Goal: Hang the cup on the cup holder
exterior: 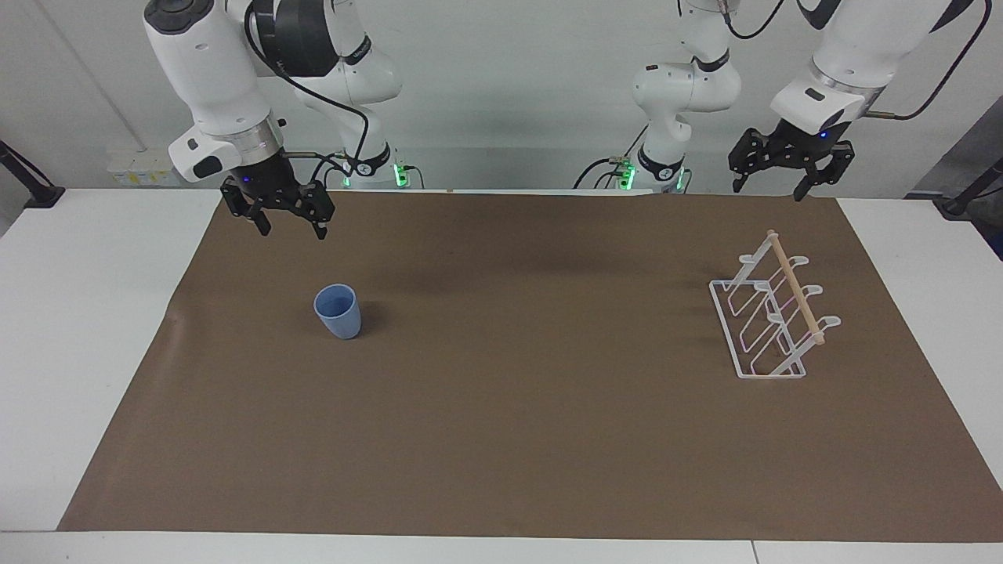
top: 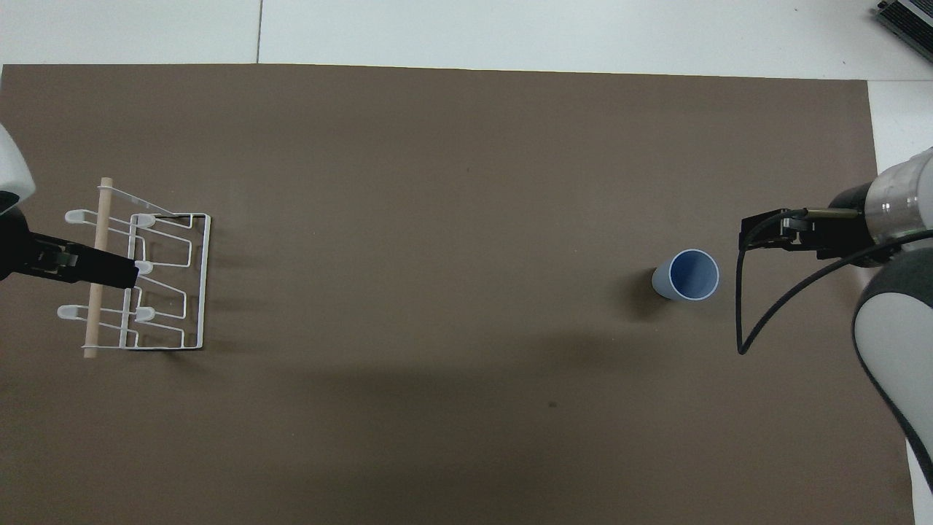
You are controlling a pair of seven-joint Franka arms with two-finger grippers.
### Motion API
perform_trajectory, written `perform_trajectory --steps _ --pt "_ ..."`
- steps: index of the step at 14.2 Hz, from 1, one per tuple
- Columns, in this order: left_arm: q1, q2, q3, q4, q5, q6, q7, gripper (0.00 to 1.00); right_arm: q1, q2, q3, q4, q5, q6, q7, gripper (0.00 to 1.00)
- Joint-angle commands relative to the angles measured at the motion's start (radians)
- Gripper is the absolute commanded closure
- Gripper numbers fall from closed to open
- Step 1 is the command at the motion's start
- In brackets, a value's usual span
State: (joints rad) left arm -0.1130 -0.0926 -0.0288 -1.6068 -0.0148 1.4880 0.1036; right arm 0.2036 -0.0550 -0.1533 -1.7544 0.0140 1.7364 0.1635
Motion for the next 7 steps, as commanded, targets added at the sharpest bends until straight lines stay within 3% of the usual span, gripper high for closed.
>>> perform_trajectory --steps 1,7 --pt "0.007 -0.01 -0.003 -0.009 0.01 -0.011 0.008 0.0 -0.007 -0.012 0.004 -0.028 -0.003 0.022 -0.01 0.0" --pt "0.009 -0.01 -0.003 -0.009 0.01 -0.011 0.008 0.0 -0.01 -0.019 0.003 -0.046 0.0 0.022 -0.012 0.0"
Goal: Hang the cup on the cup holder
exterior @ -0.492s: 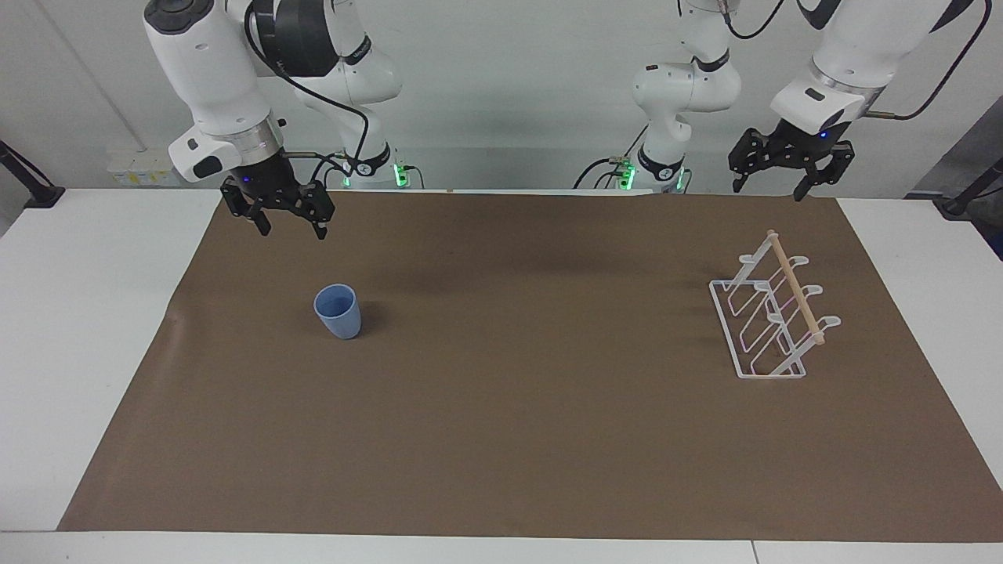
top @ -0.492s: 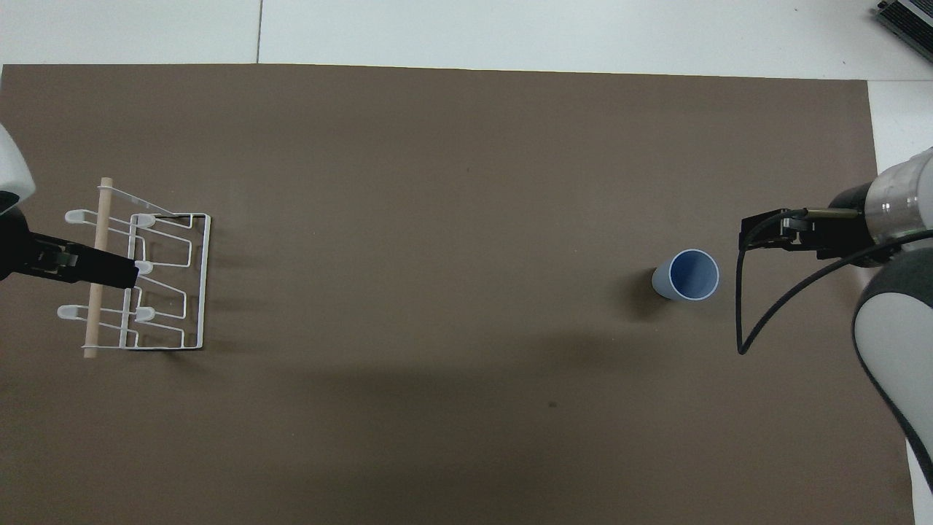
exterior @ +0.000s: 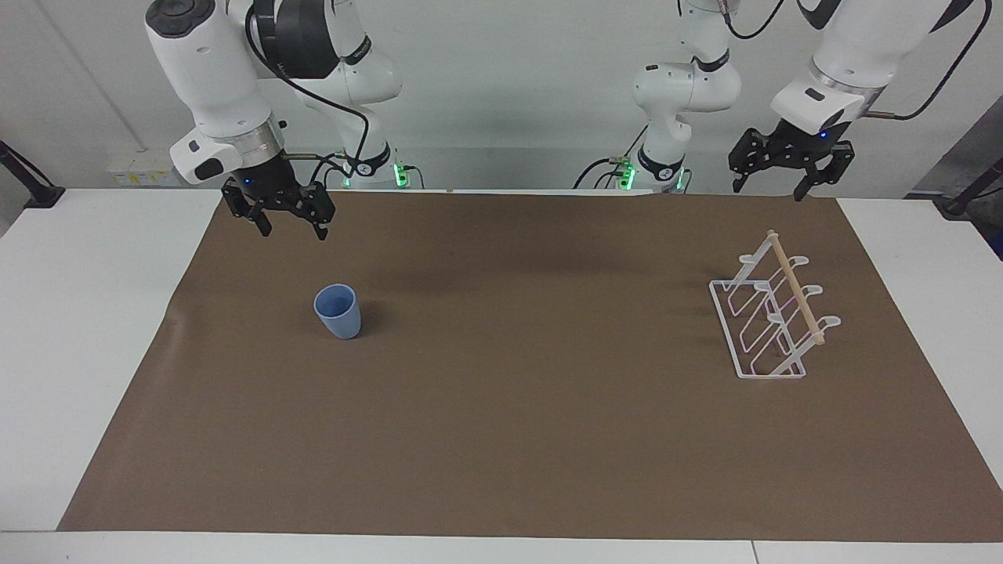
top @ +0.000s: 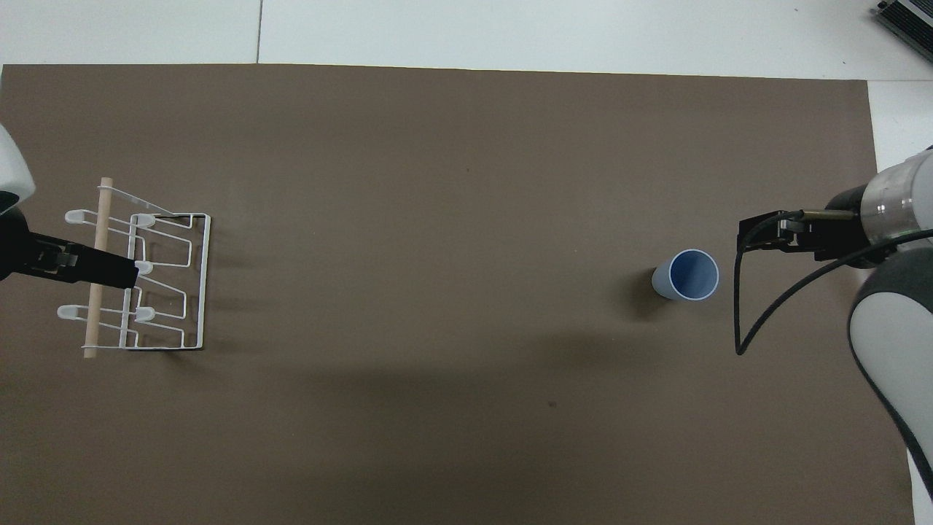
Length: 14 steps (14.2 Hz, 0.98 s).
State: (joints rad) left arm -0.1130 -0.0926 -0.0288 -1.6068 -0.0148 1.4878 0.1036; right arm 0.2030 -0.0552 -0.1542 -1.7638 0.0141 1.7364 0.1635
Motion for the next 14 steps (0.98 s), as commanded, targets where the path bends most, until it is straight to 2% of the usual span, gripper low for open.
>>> perform_trajectory --steps 1,5,8,14 --pt "0.009 -0.009 -0.003 -0.009 0.01 -0.011 0.008 0.0 -0.007 -0.029 0.004 -0.058 0.0 0.023 -0.004 0.0" --pt "0.009 -0.01 -0.003 -0.009 0.01 -0.011 0.008 0.0 0.007 -0.042 0.01 -0.176 0.0 0.15 -0.015 0.0" --pt "0.009 -0.01 -0.003 -0.009 0.01 -0.011 0.008 0.0 0.038 -0.026 0.013 -0.285 -0.002 0.306 -0.022 0.0" --pt "0.009 -0.009 -0.003 -0.009 0.01 -0.011 0.008 0.0 0.052 0.078 0.013 -0.428 -0.005 0.58 -0.027 0.0"
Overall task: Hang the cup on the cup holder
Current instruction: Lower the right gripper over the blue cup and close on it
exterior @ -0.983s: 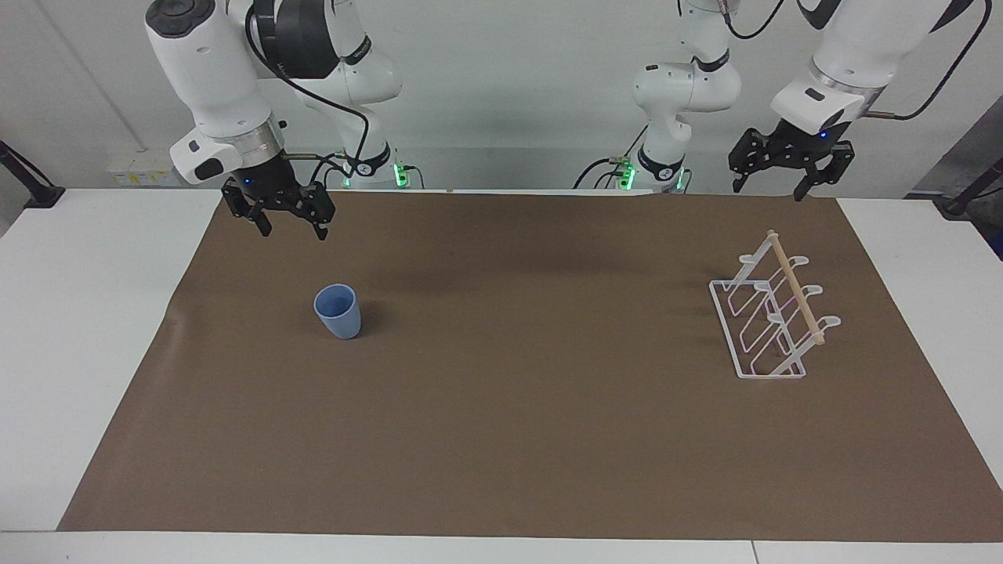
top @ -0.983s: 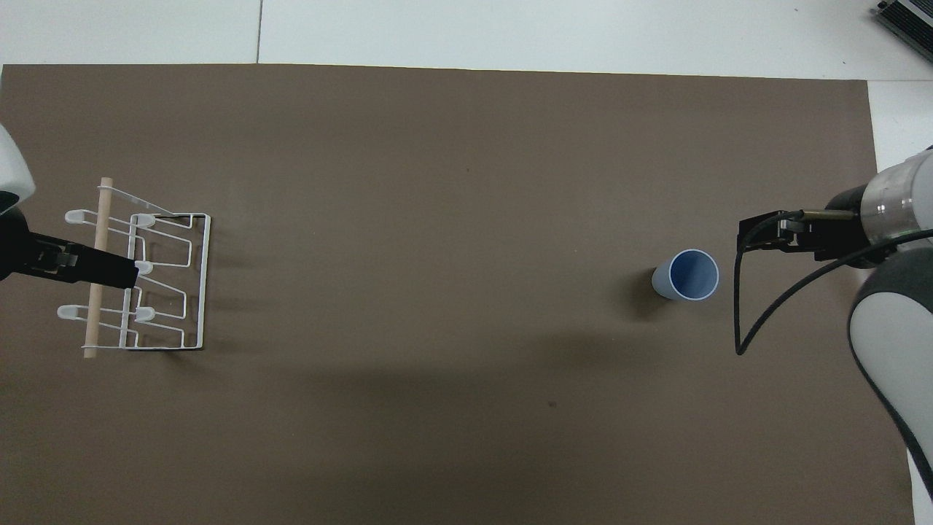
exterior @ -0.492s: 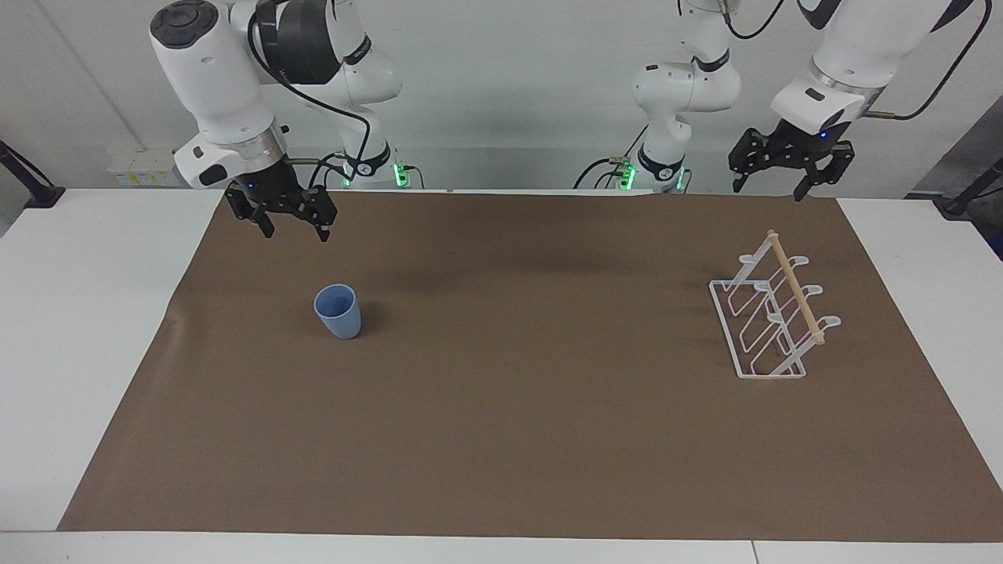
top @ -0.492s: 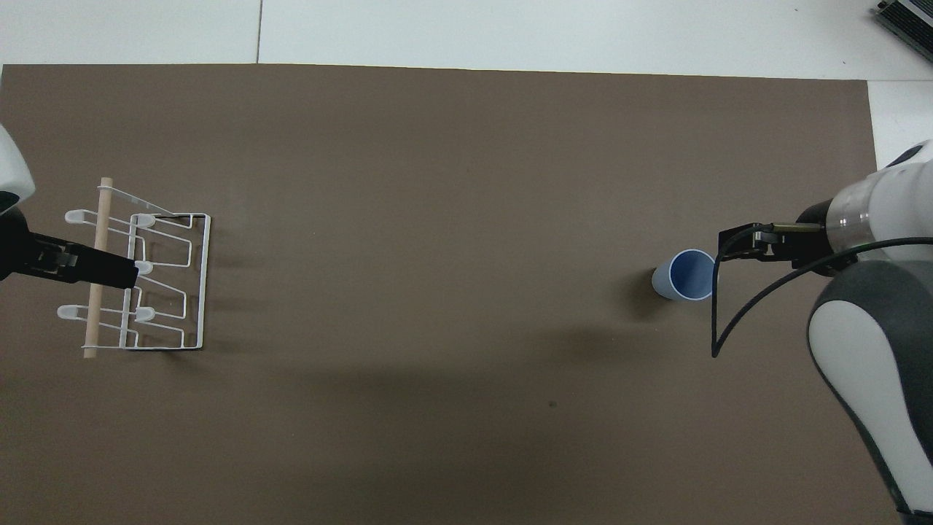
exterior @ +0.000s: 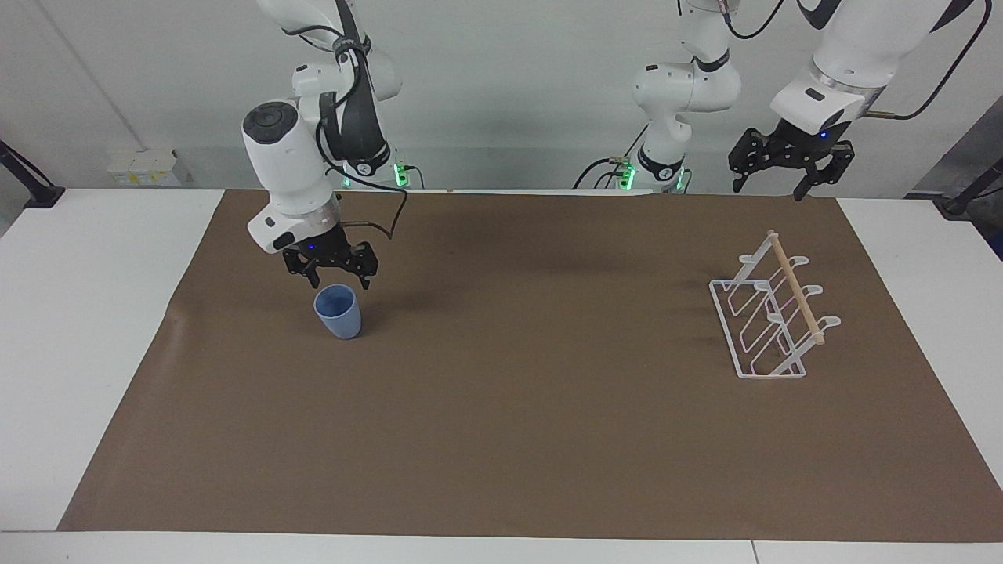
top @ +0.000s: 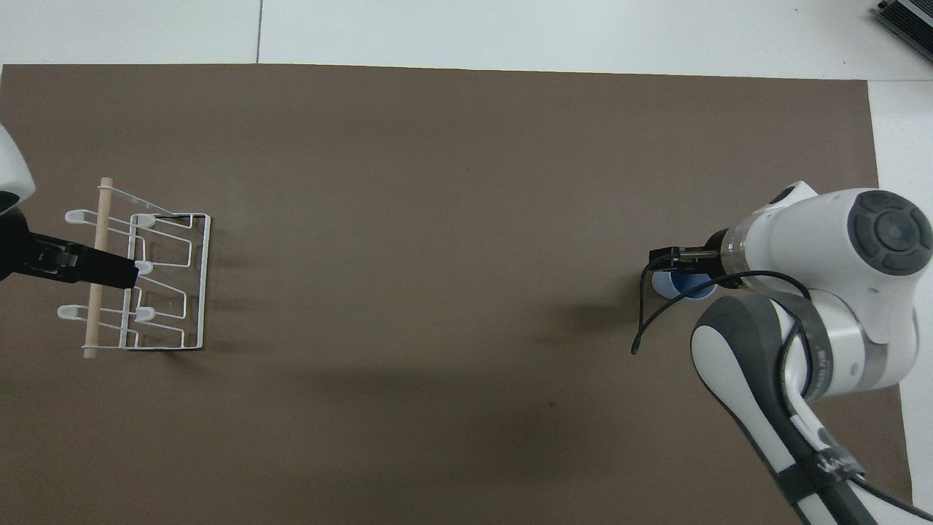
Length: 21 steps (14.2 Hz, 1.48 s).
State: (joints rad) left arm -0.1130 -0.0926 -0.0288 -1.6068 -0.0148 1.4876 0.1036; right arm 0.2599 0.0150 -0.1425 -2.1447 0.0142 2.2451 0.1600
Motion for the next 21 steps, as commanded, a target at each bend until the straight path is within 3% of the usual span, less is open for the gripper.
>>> perform_trajectory --steps 1,4,9,10,11,12,13,16,21 --pt "0.009 -0.009 -0.003 -0.008 0.01 -0.01 0.008 0.0 -0.005 0.019 0.003 -0.064 -0.005 0.103 -0.025 0.0" --pt "0.009 -0.009 -0.003 -0.008 0.01 -0.01 0.008 0.0 0.021 0.023 0.003 -0.136 -0.005 0.201 -0.02 0.0" --pt "0.009 -0.01 -0.003 -0.008 0.01 -0.01 0.008 0.0 -0.004 0.019 0.003 -0.156 -0.002 0.192 -0.04 0.01" --pt "0.009 -0.01 -0.003 -0.008 0.01 -0.01 0.008 0.0 0.001 0.017 0.003 -0.155 -0.002 0.18 -0.051 0.37" --pt "0.009 -0.009 -0.003 -0.008 0.01 -0.01 0.008 0.0 0.002 0.017 0.003 -0.153 -0.003 0.179 -0.053 0.62" --pt "0.007 -0.01 -0.003 -0.008 0.01 -0.01 0.008 0.0 -0.002 0.02 0.003 -0.149 -0.003 0.179 -0.053 0.86" --pt "0.009 -0.01 -0.003 -0.008 0.01 -0.01 0.008 0.0 -0.004 0.022 0.003 -0.144 -0.002 0.179 -0.053 1.0" --pt "0.009 -0.01 -0.003 -0.008 0.01 -0.01 0.008 0.0 -0.004 0.022 0.003 -0.118 -0.003 0.159 -0.053 1.0" --pt "0.009 -0.01 -0.003 -0.008 0.01 -0.01 0.008 0.0 -0.008 0.007 -0.002 0.043 -0.002 -0.051 -0.054 1.0"
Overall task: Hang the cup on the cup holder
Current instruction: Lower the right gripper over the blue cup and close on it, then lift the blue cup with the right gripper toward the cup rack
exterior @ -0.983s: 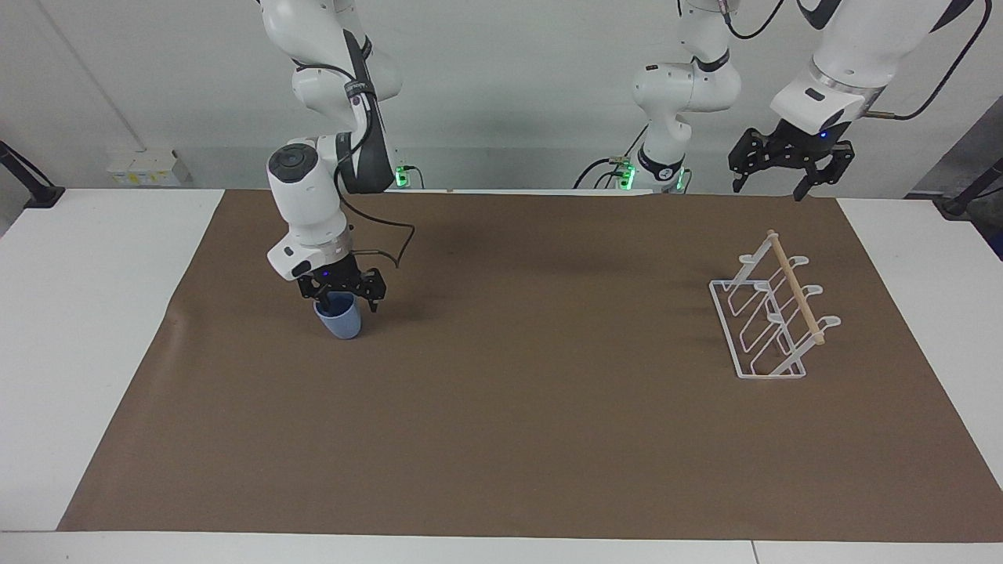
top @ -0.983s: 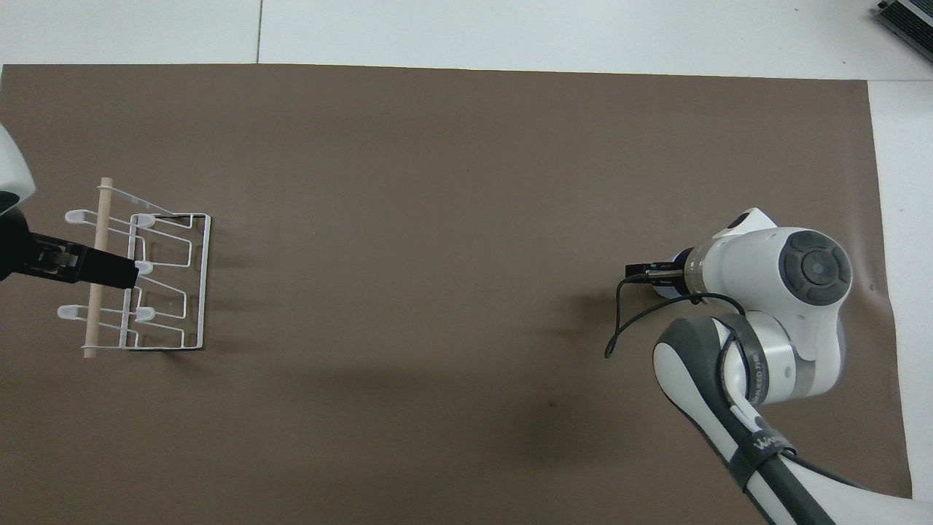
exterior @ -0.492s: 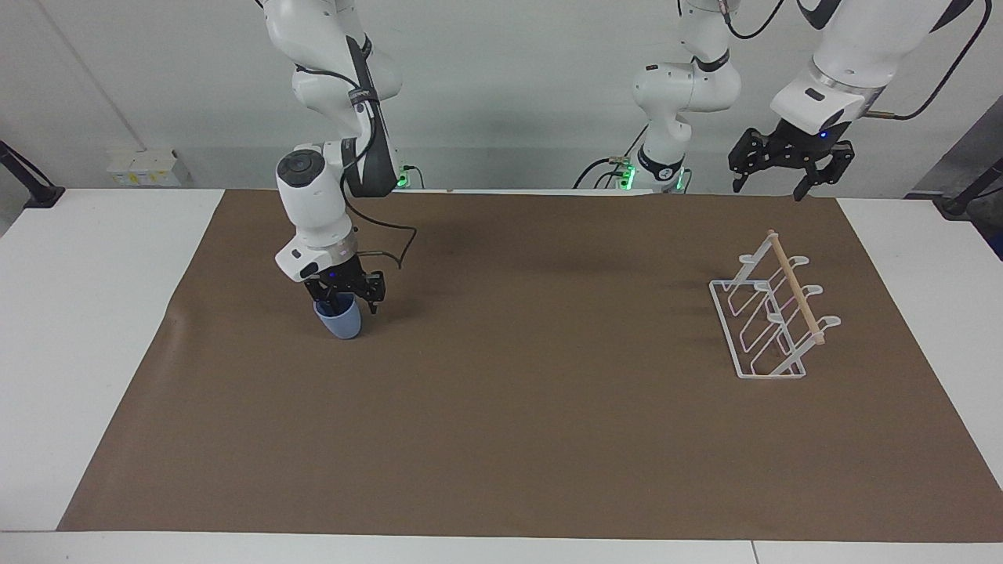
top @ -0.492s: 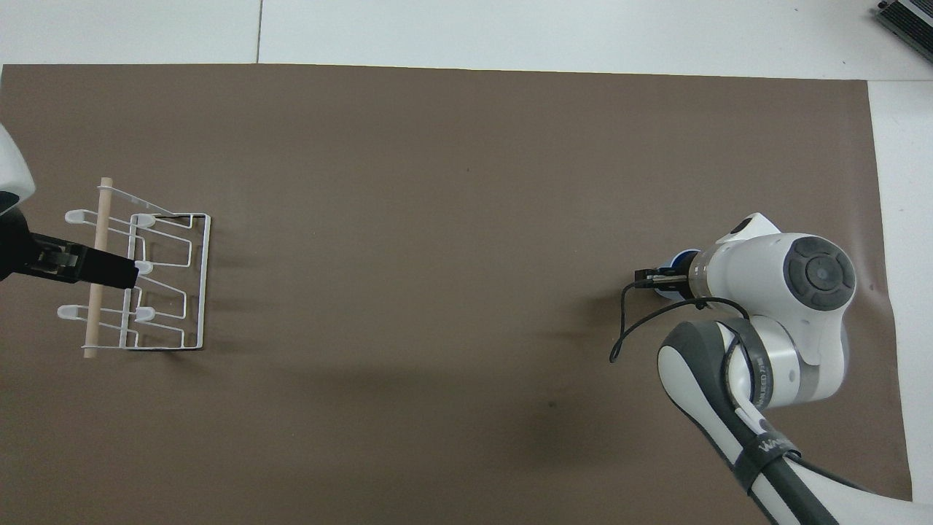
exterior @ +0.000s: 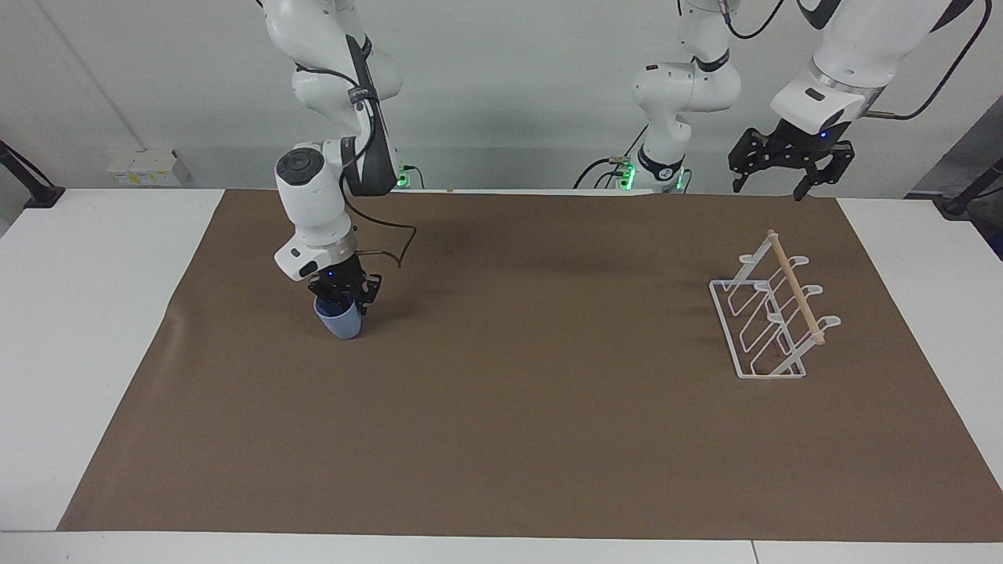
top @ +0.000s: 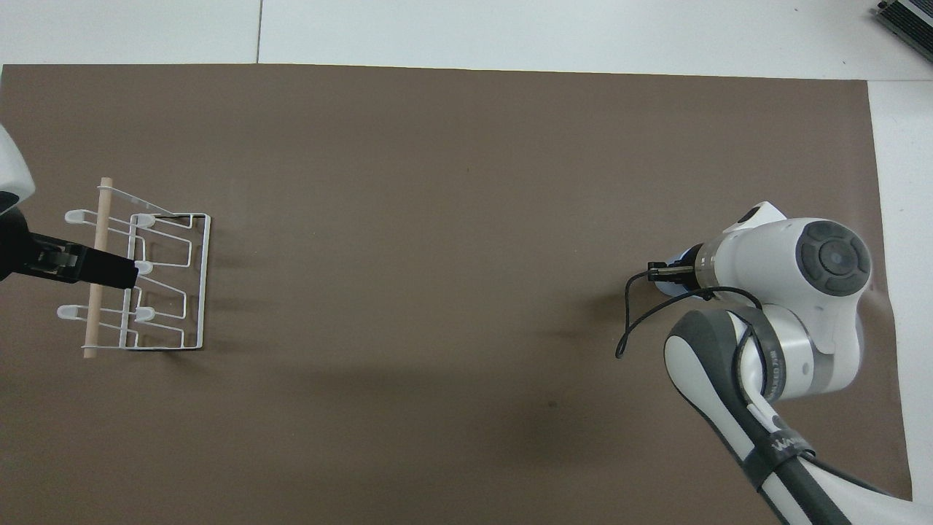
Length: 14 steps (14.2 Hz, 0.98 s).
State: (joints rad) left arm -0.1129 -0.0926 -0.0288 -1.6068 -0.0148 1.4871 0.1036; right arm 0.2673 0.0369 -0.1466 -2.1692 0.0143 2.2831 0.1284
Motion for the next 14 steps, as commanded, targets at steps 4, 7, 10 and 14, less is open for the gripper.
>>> perform_trajectory --steps 4,7,10,14 --pt "0.009 -0.01 -0.003 -0.008 0.01 -0.01 0.008 0.0 -0.013 -0.046 0.007 0.251 -0.004 -0.336 -0.024 1.0" --pt "0.009 -0.01 -0.003 -0.008 0.01 -0.01 0.008 0.0 0.0 -0.058 0.013 0.343 -0.001 -0.474 -0.024 1.0" --pt "0.009 -0.009 -0.003 -0.008 0.01 -0.01 0.008 0.0 0.0 -0.081 0.047 0.358 0.141 -0.508 -0.026 1.0" --pt "0.007 -0.01 -0.003 -0.008 0.01 -0.01 0.008 0.0 0.001 -0.081 0.084 0.356 0.447 -0.467 -0.013 1.0"
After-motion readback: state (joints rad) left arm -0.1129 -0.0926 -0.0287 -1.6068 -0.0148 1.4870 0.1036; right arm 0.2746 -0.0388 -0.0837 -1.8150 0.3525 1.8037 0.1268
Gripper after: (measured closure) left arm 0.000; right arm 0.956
